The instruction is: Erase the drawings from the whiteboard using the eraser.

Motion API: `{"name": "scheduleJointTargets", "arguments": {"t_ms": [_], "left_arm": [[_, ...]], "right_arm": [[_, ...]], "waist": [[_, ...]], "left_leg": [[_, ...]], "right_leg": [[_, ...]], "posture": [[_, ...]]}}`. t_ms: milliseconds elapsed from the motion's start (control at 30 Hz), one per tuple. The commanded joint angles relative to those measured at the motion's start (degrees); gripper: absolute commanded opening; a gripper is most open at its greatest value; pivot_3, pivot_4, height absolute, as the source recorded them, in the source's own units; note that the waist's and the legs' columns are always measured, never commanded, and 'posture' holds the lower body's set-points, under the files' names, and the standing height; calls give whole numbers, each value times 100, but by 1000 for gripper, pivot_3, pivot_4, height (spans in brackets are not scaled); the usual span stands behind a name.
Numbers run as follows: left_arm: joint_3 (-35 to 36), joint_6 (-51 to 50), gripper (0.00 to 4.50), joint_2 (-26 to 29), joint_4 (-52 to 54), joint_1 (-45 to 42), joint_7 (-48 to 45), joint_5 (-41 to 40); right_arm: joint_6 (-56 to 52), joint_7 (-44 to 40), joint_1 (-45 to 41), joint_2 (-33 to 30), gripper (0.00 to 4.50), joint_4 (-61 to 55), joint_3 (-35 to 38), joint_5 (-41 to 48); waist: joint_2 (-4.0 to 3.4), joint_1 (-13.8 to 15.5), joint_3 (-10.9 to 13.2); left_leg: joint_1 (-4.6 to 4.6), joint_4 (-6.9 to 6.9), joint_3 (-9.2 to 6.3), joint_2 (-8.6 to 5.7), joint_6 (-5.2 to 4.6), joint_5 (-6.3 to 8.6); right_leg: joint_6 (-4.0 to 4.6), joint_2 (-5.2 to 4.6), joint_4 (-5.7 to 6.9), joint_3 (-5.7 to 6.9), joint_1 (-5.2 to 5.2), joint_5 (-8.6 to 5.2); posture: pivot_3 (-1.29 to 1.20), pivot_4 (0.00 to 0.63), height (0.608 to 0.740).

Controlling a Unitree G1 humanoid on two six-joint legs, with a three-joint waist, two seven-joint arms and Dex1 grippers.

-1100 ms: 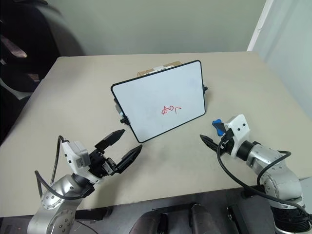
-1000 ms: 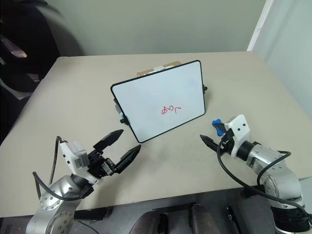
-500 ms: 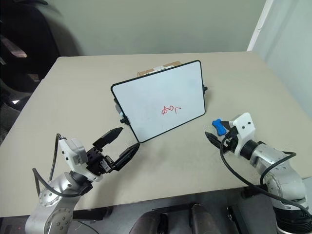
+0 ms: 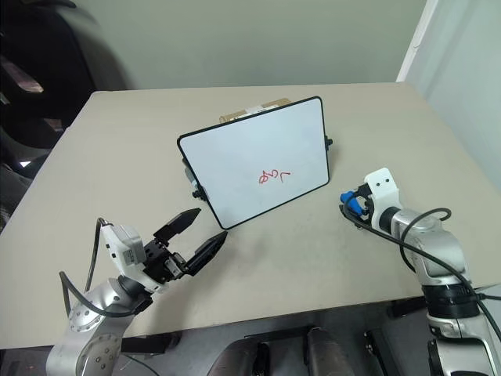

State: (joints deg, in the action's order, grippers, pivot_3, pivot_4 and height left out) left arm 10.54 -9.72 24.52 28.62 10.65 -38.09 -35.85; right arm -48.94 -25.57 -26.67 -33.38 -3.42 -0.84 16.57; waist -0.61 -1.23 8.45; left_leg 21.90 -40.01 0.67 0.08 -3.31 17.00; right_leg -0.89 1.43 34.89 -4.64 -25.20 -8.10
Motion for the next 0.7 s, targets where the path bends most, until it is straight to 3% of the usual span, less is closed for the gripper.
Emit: {"name": "scheduleJointTargets", "arguments": {"t_ms": [33,133,367,700], "left_arm": [[63,41,4500,-7,229,46,39,-36],[17,79,4500,-29,251,99,41,-3],[14,109,4500,-68,277,147,94,30],[82,121,4500,-32,248,161,81,24]], "right_arm": [[8,171,-299,71,3945,534,-134,-338],[-71,149,-372,76,3350,766,-217,-463],[-8,35,-280,5,991,287,-123,-407],[-231,-78,-563,368,991,-1169,102,150]], "waist": [[0,0,0],[1,-8,0],[0,28,0],[-1,-38,0]], "left_leg": [[0,0,0,0,-1,1],[-2,-1,1,-1,-3,2],[-4,-9,0,-7,-21,5],[5,2,1,-6,-2,0]], "right_leg": [[-1,0,-1,0,0,-1],[-1,-1,-4,0,1,-2],[-1,-8,-6,0,5,2],[4,-6,-2,1,1,-4]], "posture": [[0,150,740],[0,150,740],[0,150,740],[0,150,740]]}}
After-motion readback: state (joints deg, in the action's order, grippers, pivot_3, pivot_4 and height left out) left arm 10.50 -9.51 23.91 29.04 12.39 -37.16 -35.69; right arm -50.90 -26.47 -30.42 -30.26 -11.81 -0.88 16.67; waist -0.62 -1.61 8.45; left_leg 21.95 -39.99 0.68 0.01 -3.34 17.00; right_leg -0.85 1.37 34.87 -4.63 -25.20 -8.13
